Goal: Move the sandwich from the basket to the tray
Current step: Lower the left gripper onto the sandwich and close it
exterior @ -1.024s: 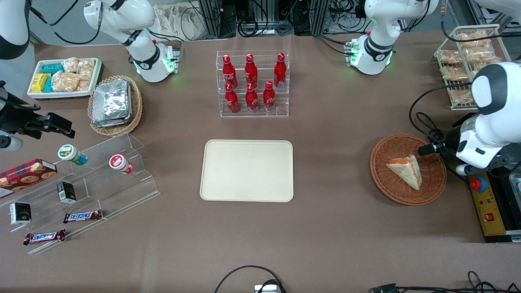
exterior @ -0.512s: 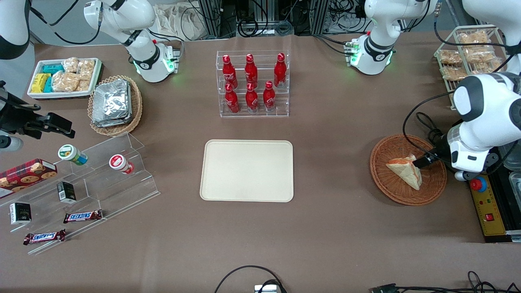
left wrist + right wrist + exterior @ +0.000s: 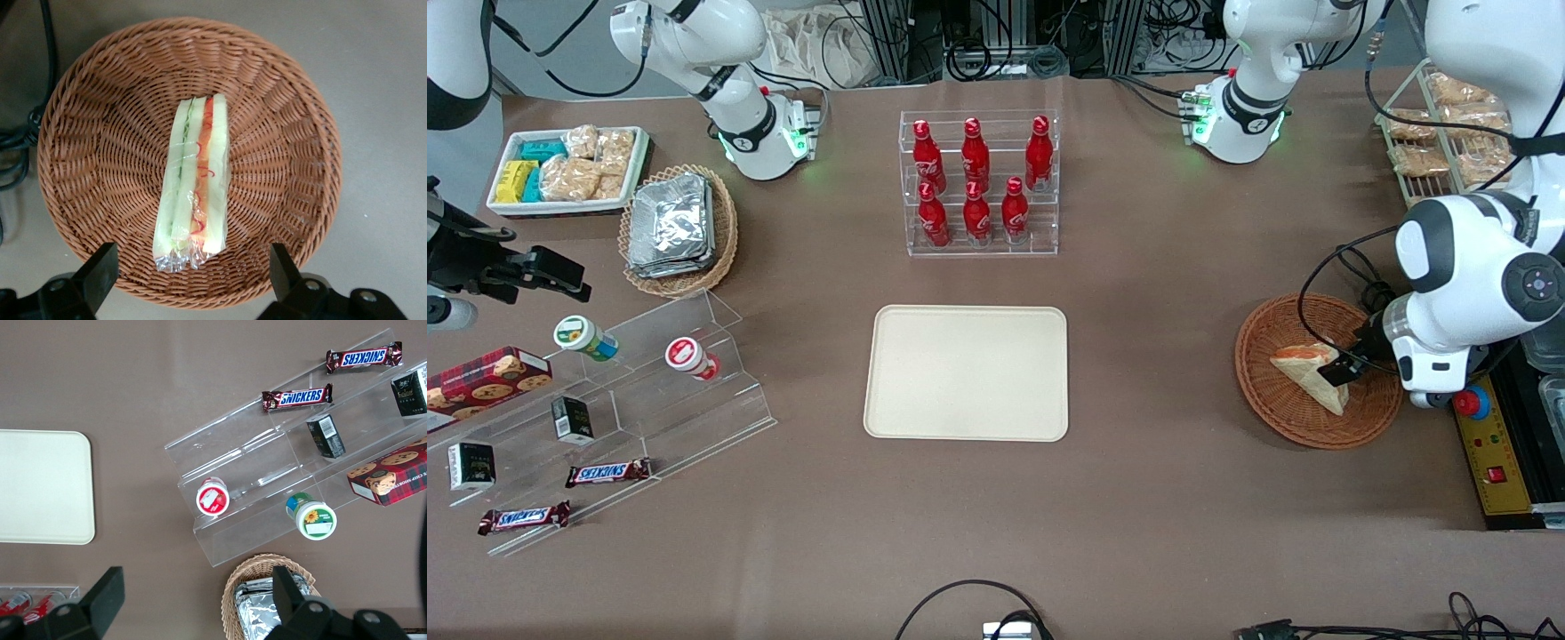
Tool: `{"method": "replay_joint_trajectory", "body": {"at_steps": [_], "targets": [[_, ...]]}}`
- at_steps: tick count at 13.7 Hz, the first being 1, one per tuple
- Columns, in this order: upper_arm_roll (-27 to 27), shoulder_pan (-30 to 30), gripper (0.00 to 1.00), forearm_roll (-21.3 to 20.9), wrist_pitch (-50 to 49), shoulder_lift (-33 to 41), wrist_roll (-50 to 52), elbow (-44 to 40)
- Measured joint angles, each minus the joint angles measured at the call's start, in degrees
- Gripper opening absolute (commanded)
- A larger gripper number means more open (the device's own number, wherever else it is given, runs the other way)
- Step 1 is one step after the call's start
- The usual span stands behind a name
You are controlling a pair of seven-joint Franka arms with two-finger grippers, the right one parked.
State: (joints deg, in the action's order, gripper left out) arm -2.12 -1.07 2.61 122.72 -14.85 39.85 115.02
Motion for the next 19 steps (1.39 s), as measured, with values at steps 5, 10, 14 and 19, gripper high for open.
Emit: {"method": "replay_joint_trajectory", "body": {"at_steps": [5, 10, 14, 19], "targets": [[0.00, 0.00, 1.00, 0.00, 0.34, -1.92, 3.33, 0.00], [0.00, 0.00, 0.83, -0.02, 4.04, -4.86, 3.52, 0.77], [0.00, 0.00, 0.00, -0.02, 8.57, -6.51, 3.53, 2.65], [-0.01, 0.00, 0.00, -0.05, 6.88, -5.50, 2.20, 0.63]]}}
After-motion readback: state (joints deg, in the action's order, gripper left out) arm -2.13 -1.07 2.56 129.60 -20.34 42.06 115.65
